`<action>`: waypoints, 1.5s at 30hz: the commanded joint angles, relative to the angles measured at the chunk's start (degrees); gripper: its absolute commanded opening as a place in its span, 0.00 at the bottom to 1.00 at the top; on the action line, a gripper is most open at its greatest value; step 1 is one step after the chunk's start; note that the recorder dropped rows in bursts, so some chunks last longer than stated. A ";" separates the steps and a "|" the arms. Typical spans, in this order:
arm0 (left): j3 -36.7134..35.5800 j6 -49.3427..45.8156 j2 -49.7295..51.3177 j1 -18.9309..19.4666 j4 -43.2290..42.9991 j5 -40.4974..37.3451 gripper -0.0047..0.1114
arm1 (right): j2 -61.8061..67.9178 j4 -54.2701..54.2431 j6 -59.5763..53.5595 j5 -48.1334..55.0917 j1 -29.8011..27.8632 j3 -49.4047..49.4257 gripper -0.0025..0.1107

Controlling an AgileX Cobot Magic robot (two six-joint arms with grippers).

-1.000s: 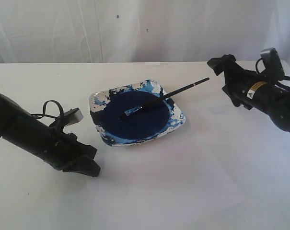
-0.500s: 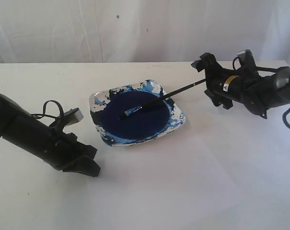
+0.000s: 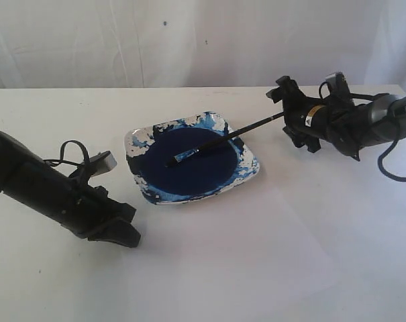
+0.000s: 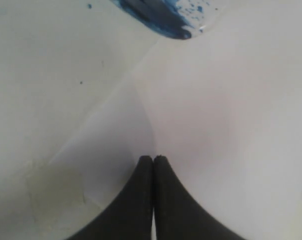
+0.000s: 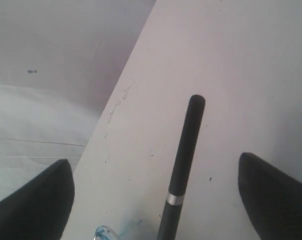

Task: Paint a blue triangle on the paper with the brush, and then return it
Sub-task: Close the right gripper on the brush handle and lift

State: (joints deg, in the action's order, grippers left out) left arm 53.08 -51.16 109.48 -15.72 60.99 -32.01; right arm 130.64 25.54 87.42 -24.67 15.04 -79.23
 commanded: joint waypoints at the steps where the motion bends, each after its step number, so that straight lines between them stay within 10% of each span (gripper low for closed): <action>1: -0.53 -0.10 0.34 -0.28 -2.38 0.99 0.04 | 0.90 0.10 0.22 0.12 0.54 -1.80 0.74; 24: -0.53 -0.21 0.34 -0.28 -2.38 0.97 0.04 | 5.54 1.31 1.75 5.25 2.76 -9.39 0.66; 45: -0.53 -0.21 0.34 -0.28 -2.38 0.97 0.04 | 5.54 0.98 1.75 8.11 2.76 -9.39 0.35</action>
State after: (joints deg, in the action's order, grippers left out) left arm 53.08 -51.16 109.48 -15.72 60.99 -32.01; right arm 136.28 26.59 89.14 -17.92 17.81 -88.68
